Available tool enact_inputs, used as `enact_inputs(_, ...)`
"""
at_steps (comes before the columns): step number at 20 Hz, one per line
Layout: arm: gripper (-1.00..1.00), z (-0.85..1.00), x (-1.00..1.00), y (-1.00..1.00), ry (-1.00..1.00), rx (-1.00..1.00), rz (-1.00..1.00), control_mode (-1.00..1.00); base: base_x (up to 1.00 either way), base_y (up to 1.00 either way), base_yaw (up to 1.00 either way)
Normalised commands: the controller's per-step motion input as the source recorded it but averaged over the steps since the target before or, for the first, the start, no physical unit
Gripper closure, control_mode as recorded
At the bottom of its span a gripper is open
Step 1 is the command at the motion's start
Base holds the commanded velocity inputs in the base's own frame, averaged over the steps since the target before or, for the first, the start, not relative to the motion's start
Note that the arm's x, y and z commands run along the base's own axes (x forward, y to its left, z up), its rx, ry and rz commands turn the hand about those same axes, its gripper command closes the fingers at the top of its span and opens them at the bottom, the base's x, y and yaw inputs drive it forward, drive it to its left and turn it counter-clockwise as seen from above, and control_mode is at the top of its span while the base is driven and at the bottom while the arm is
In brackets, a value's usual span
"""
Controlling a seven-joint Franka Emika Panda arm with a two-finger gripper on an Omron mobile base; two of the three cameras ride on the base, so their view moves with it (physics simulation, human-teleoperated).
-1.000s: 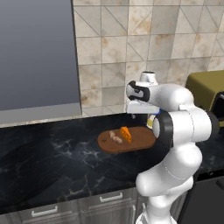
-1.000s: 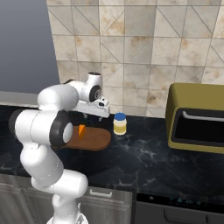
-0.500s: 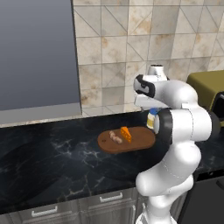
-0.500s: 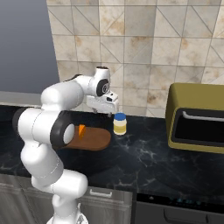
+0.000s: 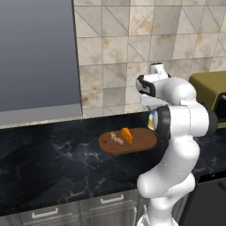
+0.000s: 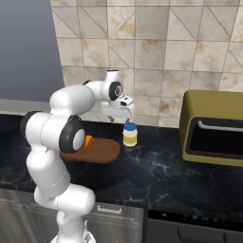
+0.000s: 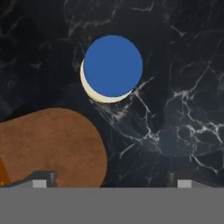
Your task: Retrieve the reheated potato from the microwave, then place the potato, cheese, and condiment on the cutting board.
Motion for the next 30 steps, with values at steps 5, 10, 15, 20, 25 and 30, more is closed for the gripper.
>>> enact_inputs(5, -1.00, -0.02, 0.03, -0.27, 0.00, 0.00, 0.00, -1.00, 0.00, 0.00, 0.00)
enact_inputs(10, -1.00, -0.11, 0.06, -0.14, -0.02, 0.00, 0.00, -1.00, 0.00, 0.00, 0.00)
enact_inputs(15, -1.00, -0.13, 0.23, -0.08, -0.06, 0.01, 0.00, -1.00, 0.00, 0.00, 0.00)
enact_inputs(20, -1.00, -0.18, 0.11, 0.00, -0.08, 0.09, 0.00, -1.00, 0.00, 0.00, 0.00)
enact_inputs(25, -1.00, -0.13, 0.17, 0.00, -0.04, 0.05, 0.00, -1.00, 0.00, 0.00, 0.00)
enact_inputs(30, -1.00, -0.14, 0.32, 0.00, -0.11, 0.00, 0.00, -1.00, 0.00, 0.00, 0.00)
